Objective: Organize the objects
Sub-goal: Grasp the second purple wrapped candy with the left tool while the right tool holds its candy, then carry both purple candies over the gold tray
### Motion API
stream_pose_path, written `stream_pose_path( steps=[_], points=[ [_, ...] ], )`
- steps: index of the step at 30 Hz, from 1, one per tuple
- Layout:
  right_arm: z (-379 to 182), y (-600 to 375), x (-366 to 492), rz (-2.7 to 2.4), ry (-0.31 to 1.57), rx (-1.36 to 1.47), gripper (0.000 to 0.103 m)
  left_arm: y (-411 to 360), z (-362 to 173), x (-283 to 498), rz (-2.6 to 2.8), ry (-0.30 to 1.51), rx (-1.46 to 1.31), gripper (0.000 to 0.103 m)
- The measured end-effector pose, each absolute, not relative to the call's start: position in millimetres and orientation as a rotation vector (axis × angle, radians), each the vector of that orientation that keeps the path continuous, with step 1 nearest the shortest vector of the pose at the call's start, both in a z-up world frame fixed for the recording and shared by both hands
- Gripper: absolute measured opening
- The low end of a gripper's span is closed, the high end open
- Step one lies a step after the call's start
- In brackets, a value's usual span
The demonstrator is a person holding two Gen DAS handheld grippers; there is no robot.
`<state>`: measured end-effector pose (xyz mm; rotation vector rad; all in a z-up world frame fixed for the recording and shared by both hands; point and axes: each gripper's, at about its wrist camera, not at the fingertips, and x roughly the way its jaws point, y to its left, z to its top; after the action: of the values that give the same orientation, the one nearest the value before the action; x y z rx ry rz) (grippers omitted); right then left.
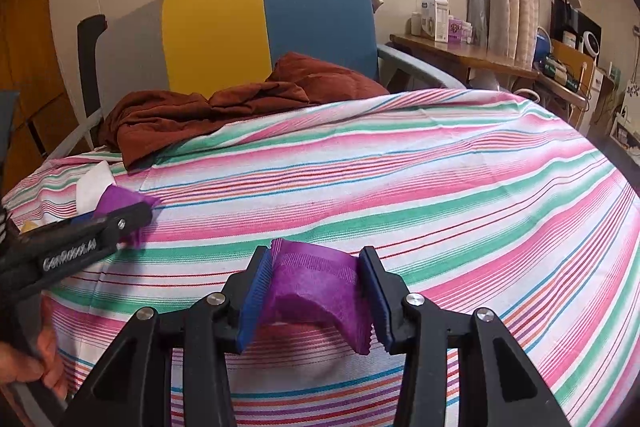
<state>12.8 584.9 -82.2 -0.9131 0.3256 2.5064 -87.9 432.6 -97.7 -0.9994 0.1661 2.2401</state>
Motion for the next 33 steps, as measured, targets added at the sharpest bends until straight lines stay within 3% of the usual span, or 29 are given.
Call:
stream_pose_path(
  steps=[10, 33],
  points=[
    [-69.2, 565.7, 25.1, 2.536, 0.242, -0.838, 0.046, 418.2, -85.9, -44.6, 2.233, 0.265, -0.860, 0.046],
    [-55.2, 498.1, 83.2, 2.618, 0.347, -0.887, 0.045, 329.2, -51.6, 32.9, 2.188, 0.162, -0.786, 0.046]
  ],
)
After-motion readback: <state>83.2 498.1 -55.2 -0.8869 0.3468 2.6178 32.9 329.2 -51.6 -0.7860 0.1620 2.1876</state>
